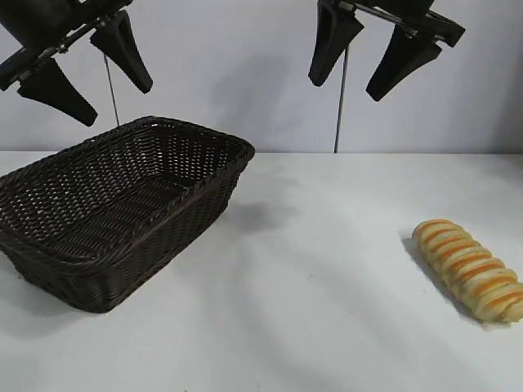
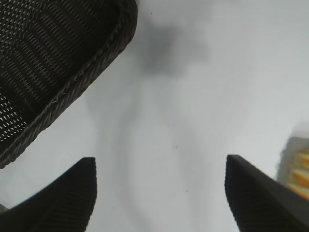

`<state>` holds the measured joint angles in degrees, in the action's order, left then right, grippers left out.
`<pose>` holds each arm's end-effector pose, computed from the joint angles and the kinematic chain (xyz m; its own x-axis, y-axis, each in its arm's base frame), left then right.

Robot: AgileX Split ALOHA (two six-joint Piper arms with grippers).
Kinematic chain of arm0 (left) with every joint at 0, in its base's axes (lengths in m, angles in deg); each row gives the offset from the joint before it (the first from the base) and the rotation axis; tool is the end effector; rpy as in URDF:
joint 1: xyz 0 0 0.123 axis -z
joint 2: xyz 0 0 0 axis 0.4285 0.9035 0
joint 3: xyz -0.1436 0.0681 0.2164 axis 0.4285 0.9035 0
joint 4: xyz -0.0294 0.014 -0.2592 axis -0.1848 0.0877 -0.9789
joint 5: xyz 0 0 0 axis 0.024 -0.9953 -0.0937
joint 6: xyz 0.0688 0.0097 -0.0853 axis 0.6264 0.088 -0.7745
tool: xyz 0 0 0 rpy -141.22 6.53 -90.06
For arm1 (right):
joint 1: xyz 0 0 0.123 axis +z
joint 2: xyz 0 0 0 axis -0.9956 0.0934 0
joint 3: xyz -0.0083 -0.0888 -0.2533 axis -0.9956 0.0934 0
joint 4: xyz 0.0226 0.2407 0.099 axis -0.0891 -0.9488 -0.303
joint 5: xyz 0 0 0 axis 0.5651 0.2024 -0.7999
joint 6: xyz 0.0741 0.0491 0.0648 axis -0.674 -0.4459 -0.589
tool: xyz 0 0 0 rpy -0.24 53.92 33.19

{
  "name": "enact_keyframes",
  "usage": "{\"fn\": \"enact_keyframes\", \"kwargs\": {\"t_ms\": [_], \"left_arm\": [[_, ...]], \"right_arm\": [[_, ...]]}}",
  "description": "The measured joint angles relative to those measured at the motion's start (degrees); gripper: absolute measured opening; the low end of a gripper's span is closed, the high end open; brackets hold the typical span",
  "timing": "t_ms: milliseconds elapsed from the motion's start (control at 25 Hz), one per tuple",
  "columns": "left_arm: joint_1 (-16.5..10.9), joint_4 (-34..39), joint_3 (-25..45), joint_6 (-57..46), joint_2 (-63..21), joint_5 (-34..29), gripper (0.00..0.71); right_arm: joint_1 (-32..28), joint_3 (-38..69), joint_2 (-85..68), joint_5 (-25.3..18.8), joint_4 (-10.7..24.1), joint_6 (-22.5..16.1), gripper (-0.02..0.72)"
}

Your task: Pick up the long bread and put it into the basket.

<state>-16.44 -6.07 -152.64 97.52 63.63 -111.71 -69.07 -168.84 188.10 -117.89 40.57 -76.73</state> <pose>0.4004 -0.1171 0.2338 -0.9628 0.0335 -0.2680 0.1684 0.8502 -0.4988 0.3976 0.1411 0.2752 -0.9104 -0.2406 -0.3366 -0.3339 0.9077 0.2542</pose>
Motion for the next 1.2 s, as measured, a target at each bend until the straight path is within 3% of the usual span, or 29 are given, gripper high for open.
{"fn": "enact_keyframes", "kwargs": {"t_ms": [1200], "left_arm": [[0.0, 0.0, 0.0, 0.0, 0.0, 1.5, 0.553]], "right_arm": [[0.0, 0.0, 0.0, 0.28, 0.0, 0.0, 0.537]]}}
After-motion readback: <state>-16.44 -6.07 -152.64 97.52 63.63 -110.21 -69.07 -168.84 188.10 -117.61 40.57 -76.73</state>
